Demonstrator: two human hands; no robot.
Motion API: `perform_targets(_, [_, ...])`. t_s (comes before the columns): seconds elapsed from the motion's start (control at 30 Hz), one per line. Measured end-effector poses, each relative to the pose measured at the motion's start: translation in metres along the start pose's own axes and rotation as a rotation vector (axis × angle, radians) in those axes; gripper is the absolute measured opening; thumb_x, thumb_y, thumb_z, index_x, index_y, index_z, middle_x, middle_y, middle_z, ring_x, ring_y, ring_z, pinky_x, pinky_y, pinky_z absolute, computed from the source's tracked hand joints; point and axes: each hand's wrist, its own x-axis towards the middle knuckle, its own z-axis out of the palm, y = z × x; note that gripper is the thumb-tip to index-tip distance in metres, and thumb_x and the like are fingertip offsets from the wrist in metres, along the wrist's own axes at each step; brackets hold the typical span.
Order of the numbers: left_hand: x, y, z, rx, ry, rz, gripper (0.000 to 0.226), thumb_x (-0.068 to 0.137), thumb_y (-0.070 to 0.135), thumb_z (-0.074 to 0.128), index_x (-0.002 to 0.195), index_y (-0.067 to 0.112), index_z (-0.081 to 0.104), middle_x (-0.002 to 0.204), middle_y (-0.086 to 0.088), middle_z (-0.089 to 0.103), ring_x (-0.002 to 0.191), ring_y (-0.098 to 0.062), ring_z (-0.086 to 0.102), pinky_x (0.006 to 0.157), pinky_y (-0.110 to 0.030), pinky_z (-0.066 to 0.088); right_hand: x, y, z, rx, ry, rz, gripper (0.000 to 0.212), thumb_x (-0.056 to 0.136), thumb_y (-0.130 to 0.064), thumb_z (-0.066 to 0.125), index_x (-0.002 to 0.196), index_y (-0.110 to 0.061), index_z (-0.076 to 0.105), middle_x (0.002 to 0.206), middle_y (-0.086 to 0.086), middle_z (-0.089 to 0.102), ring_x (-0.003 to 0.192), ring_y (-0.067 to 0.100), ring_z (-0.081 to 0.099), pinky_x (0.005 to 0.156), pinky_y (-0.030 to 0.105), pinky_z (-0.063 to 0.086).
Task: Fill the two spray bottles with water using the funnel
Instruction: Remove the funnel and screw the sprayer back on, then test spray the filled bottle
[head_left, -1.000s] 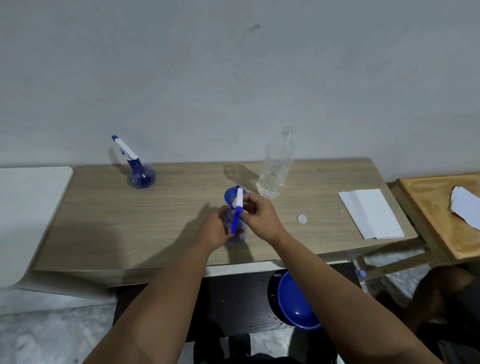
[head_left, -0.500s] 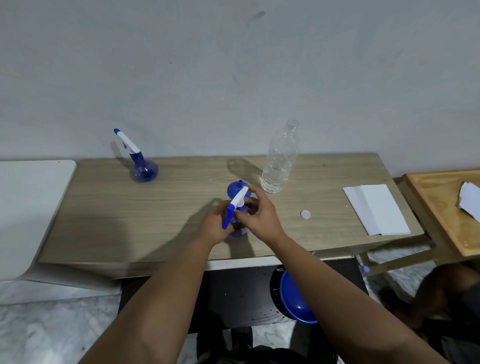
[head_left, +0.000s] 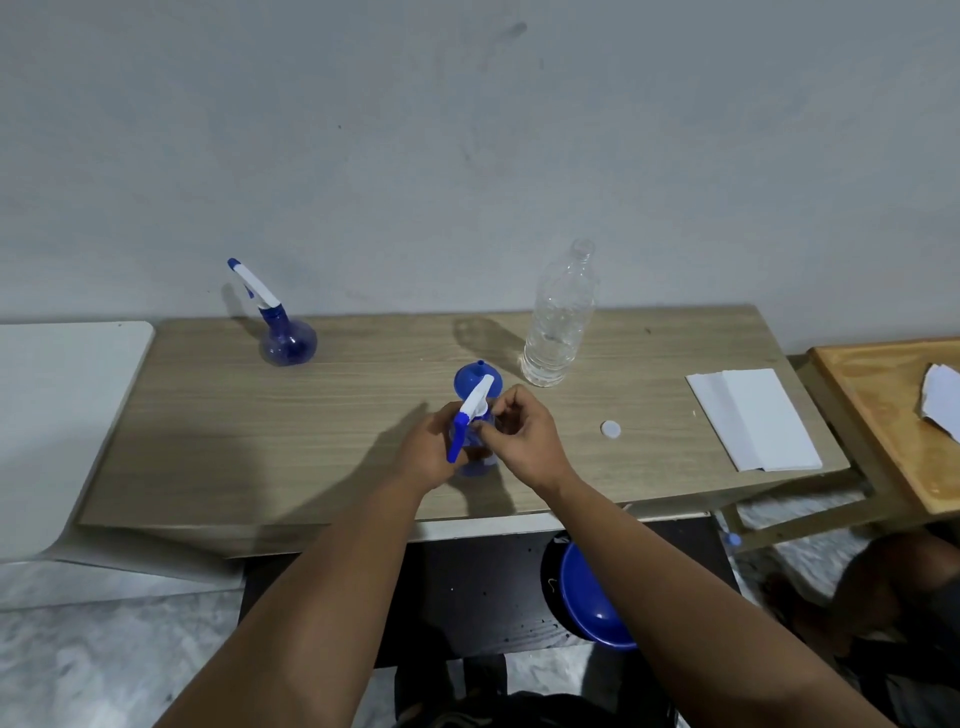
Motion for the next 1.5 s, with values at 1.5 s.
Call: perform_targets(1.5, [-0.048, 0.013, -0.047, -0.051, -0.184, -0.179, 0.093, 0.057, 0.04, 0.095, 0.138, 0.03, 0.049, 0.13, 0.017, 0.059, 0.116, -0.003, 0.057, 0.09, -0.019, 0.047, 0.033, -0.101, 0.025, 0.09, -0.401, -0.023, 0.039, 0.092, 0.006, 0.047, 0.118, -0.006, 0.074, 0.12, 0.003, 0.078, 0.102, 0.013, 0.073, 0.087, 0.015, 0.051])
